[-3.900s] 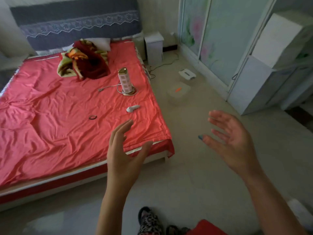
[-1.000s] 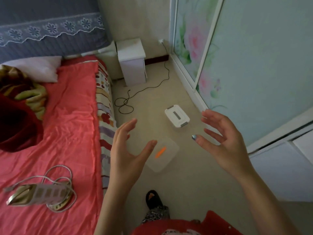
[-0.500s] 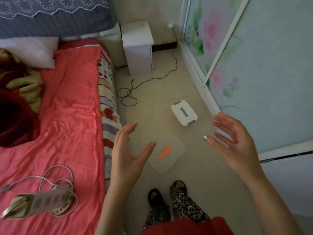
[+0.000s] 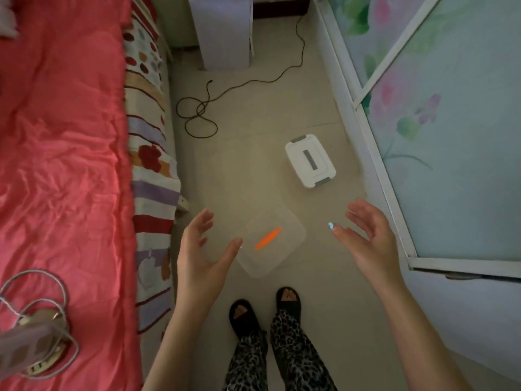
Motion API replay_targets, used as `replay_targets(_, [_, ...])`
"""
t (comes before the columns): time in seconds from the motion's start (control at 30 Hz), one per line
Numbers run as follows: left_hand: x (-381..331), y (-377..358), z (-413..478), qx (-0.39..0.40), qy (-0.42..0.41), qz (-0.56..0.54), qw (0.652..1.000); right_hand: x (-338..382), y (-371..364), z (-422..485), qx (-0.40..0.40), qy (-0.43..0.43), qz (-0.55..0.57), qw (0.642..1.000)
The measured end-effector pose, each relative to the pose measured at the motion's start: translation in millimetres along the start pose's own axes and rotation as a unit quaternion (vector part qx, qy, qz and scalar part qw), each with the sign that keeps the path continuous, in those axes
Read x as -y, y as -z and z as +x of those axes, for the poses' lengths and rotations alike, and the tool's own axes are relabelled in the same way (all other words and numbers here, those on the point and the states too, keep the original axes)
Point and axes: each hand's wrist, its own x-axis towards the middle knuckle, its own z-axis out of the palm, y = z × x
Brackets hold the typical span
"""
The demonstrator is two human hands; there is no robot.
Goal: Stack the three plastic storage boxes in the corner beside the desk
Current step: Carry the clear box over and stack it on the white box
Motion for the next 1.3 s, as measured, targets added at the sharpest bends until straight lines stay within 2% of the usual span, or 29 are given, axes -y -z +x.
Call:
replay_targets(0.4, [199,-115,74,0.022,0.107,0.064,0.992,-198,-42,138,0.041,-0.067,-0.102,0.992])
replay_targets(0.77, [366,-189,95,0.024,0.227,0.116,0.967,-363,-72,210,0.057,-0.131,-0.176,0.974])
replay_targets(1.1, [449,-240,131,0.044,0.221,0.161,0.961,-462,-99,242,0.102,-0.159,-0.293,0.937])
replay_targets(1.3, [480,-259,141,0.076,0.273,0.150,0.947,-495,-108,257,0.113,-0.217,-0.315,0.917])
